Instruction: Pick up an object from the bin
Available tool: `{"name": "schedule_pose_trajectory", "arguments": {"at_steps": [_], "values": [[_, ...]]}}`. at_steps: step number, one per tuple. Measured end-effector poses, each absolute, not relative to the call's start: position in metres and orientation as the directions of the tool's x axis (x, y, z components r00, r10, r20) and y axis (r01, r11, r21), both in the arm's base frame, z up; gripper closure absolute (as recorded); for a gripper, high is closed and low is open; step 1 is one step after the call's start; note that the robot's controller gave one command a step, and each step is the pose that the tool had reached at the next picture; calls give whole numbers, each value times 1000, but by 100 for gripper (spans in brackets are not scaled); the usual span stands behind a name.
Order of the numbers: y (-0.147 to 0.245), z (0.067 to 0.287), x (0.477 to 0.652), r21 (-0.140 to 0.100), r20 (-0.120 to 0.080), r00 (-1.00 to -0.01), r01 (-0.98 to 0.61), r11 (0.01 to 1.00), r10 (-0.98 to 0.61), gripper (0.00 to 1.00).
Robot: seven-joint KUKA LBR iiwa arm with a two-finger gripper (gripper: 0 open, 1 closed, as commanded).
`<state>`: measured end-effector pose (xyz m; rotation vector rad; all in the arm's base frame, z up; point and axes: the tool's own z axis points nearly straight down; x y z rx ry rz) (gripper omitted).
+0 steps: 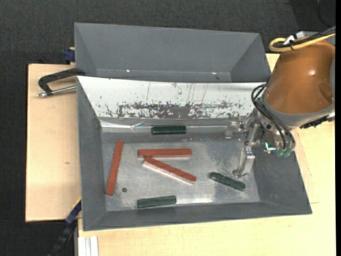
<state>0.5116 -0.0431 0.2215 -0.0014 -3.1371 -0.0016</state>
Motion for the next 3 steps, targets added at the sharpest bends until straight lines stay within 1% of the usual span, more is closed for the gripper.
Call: {"name": "schedule_pose_trajectory", "arguments": {"at_steps": [1,2,3], "values": [[-43,225,513,0,-3,-1000,0,1000,0,0],[-43,184,519,-1,-11,-1000,-7,1000,-7,0],[-54,121,511,1,-5,-997,72,997,72,0]]}}
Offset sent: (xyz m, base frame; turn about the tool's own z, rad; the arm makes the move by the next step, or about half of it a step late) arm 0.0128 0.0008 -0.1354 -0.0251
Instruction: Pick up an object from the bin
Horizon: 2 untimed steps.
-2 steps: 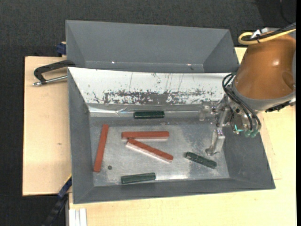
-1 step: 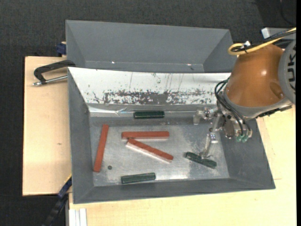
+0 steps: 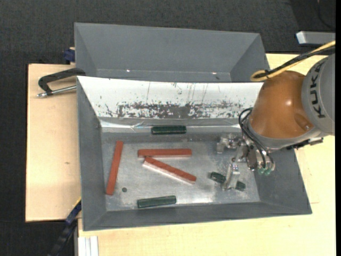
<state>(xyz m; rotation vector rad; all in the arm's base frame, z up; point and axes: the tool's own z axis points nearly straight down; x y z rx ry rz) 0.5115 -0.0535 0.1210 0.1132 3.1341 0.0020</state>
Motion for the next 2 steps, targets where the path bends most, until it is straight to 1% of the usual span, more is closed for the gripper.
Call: {"name": "schedule_pose_trajectory", "arguments": {"at_steps": [1,2], "values": [[-63,71,517,1,-1,-985,172,985,172,100],[-63,71,517,1,-1,-985,172,985,172,100]]}}
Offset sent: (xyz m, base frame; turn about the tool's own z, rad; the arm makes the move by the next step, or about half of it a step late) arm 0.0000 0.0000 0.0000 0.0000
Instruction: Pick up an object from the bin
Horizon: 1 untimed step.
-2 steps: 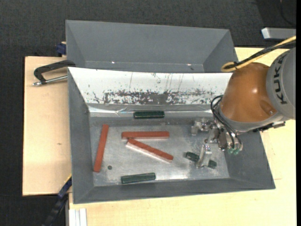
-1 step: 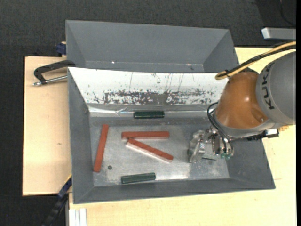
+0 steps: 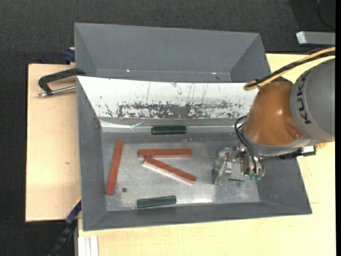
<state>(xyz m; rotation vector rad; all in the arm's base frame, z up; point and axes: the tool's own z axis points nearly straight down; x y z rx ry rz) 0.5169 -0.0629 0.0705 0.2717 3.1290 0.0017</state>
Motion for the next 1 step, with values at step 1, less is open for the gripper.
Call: {"name": "schedule_pose_trajectory", "arguments": {"at_steps": [1], "values": [[-78,180,539,0,-5,-994,112,994,112,100]]}}
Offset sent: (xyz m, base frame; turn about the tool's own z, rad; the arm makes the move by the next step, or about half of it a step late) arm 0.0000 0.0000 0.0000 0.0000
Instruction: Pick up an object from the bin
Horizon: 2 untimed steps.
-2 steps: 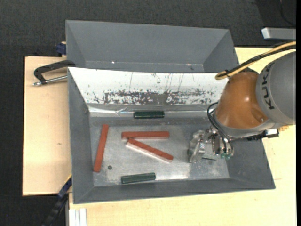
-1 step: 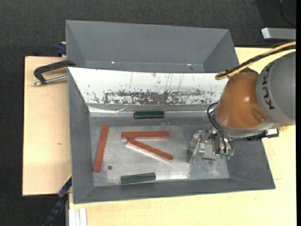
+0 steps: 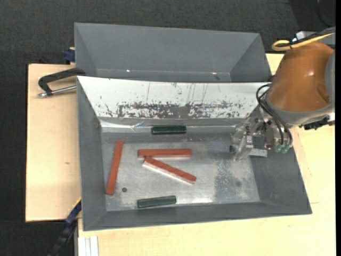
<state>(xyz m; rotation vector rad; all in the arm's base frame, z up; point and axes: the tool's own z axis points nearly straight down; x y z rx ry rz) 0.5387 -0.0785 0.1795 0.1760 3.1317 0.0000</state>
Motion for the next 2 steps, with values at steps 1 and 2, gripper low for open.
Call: {"name": "schedule_pose_trajectory", "arguments": {"at_steps": [1,2], "values": [[-78,179,539,0,-5,-994,112,994,112,100],[-83,225,551,1,-6,-993,116,993,116,100]]}}
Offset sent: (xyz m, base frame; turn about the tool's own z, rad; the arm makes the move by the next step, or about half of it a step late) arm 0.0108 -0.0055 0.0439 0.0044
